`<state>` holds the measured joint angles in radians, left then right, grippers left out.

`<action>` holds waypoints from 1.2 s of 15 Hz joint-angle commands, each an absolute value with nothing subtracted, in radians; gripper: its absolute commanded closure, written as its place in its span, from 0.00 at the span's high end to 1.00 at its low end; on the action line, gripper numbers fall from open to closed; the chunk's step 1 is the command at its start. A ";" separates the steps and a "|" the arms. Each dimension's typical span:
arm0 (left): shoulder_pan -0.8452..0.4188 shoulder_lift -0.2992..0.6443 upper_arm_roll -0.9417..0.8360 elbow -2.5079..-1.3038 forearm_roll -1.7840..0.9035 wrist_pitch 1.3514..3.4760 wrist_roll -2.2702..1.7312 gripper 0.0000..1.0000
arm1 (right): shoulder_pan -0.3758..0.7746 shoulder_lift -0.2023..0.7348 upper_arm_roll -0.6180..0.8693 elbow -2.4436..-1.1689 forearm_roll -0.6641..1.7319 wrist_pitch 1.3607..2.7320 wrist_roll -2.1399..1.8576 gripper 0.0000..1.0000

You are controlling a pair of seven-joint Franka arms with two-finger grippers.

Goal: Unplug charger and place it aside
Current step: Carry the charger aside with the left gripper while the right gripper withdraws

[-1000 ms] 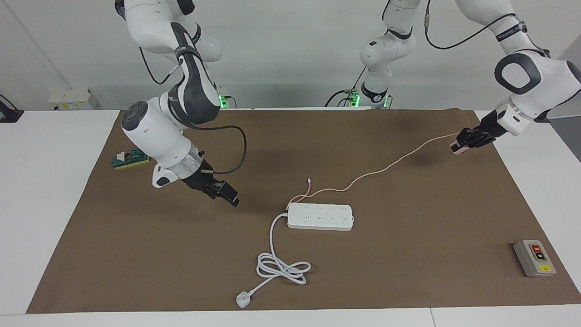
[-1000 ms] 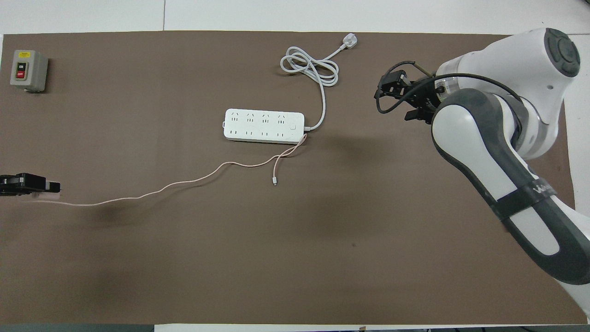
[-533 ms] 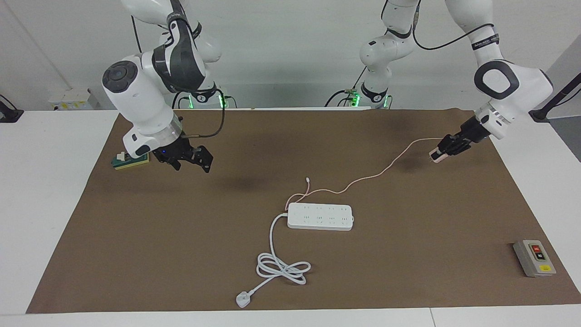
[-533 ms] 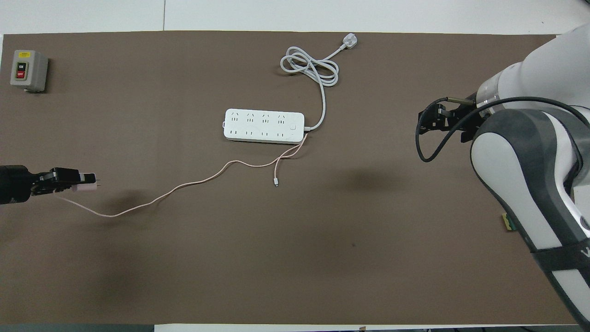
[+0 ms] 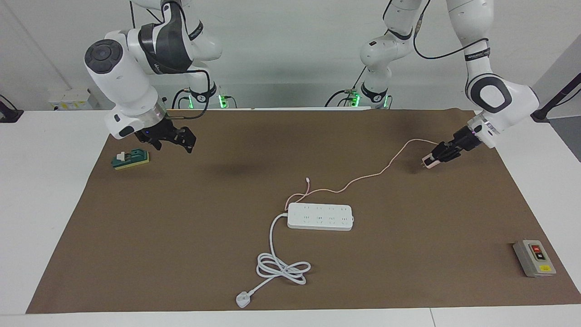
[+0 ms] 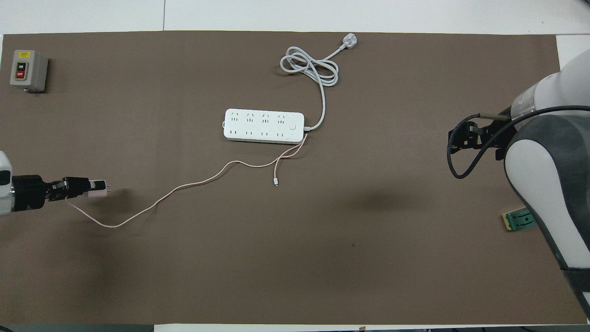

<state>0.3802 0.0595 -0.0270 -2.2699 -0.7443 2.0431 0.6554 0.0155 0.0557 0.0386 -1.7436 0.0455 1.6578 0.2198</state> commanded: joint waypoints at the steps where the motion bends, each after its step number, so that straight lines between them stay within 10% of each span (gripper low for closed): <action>1: 0.402 0.119 -0.029 -2.286 -0.799 2.078 0.814 0.00 | 0.025 0.000 -0.012 -1.763 0.029 1.599 0.181 1.00; 10: 0.419 0.140 -0.029 -2.306 -0.810 2.123 0.913 0.00 | 0.015 -0.014 -0.015 -1.763 0.029 1.723 0.119 1.00; 11: 0.419 0.141 -0.029 -2.296 -0.810 2.123 0.916 0.13 | 0.014 -0.009 -0.021 -1.763 0.029 1.715 0.071 1.00; 14: 0.417 0.143 -0.028 -2.289 -0.810 2.129 0.942 1.00 | 0.011 -0.008 -0.032 -1.763 0.031 1.710 0.054 1.00; 18: 0.399 0.127 -0.028 -2.241 -0.805 2.125 0.924 1.00 | 0.011 -0.005 -0.031 -1.763 0.029 1.720 0.055 1.00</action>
